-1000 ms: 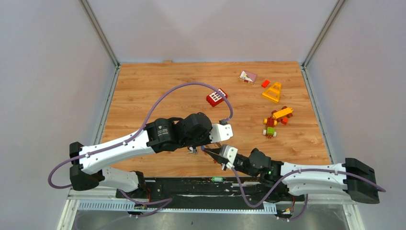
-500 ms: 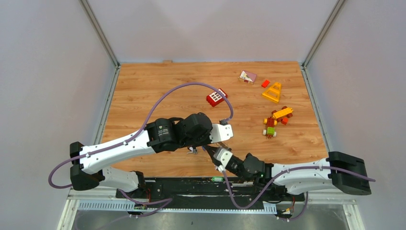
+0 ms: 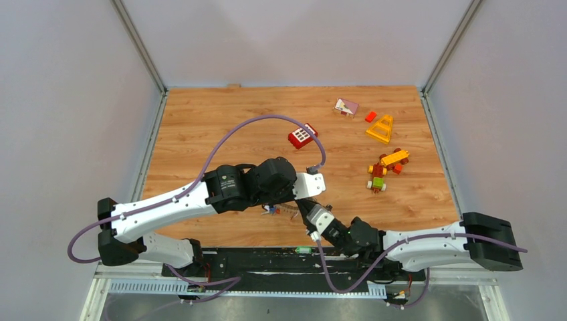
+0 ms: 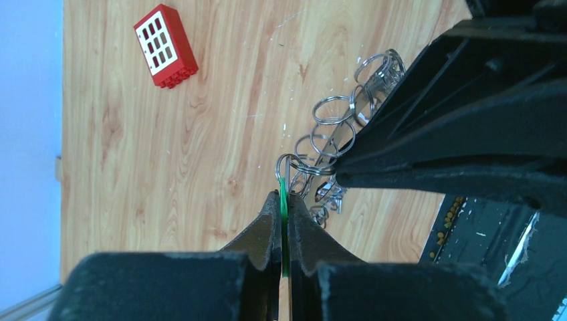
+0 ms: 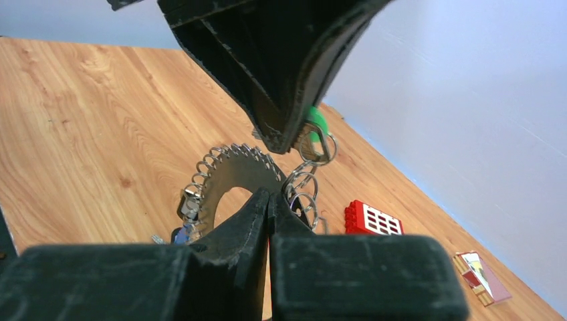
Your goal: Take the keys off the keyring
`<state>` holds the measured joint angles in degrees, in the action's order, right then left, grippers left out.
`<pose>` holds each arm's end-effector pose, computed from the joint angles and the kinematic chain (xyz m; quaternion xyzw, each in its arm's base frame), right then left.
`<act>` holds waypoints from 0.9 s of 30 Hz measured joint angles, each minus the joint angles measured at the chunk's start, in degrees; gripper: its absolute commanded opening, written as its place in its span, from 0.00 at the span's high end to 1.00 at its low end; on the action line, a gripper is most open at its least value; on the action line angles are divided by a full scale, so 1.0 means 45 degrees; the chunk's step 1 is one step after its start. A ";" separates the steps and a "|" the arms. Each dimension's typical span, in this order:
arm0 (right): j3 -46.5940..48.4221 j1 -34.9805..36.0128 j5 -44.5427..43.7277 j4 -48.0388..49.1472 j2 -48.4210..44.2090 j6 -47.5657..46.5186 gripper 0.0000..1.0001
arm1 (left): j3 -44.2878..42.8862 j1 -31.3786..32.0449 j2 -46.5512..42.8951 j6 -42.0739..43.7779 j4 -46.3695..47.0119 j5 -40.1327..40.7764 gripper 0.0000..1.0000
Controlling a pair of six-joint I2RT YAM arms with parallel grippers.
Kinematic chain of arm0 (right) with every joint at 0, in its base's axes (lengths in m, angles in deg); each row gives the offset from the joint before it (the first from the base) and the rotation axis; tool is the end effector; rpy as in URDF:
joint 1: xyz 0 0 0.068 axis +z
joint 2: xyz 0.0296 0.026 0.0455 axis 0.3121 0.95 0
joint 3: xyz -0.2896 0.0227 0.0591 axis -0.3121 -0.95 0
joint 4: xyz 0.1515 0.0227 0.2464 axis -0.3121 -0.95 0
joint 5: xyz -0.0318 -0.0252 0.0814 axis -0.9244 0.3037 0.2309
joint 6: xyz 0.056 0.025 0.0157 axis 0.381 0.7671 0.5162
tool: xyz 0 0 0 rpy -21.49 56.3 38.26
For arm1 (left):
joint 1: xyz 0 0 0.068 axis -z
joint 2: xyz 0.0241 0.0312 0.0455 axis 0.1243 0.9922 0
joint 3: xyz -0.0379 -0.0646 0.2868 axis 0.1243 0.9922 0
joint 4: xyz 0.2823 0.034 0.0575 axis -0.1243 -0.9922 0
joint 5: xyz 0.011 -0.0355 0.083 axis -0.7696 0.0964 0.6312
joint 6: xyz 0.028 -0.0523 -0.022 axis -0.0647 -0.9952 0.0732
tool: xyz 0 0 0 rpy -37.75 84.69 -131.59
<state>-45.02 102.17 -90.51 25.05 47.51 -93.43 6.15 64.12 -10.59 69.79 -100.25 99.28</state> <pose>0.0496 0.2227 0.2323 -0.4182 0.5079 0.1518 0.7377 0.1064 -0.2750 0.3831 0.5954 0.6979 -0.0723 0.3913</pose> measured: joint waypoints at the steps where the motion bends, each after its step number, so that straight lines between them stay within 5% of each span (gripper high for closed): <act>1: -0.0063 0.0000 -0.0102 -0.0015 -0.0199 -0.0044 0.96 | 0.0000 0.0000 0.0000 0.0000 0.0005 0.0010 1.00; 18: -0.0772 0.0034 -0.1972 -0.0544 -0.2667 -0.0641 0.90 | 0.0000 0.0000 0.0000 -0.0010 0.0005 0.0000 1.00; 27: -0.1239 0.0034 0.0850 -0.2715 -0.5547 0.0000 0.77 | 0.0000 0.0000 0.0000 -0.0019 0.0005 0.0029 1.00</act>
<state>-50.60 102.33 -86.69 12.83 22.55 -93.43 6.15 64.12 -10.59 69.70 -100.23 99.41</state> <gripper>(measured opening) 0.186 0.041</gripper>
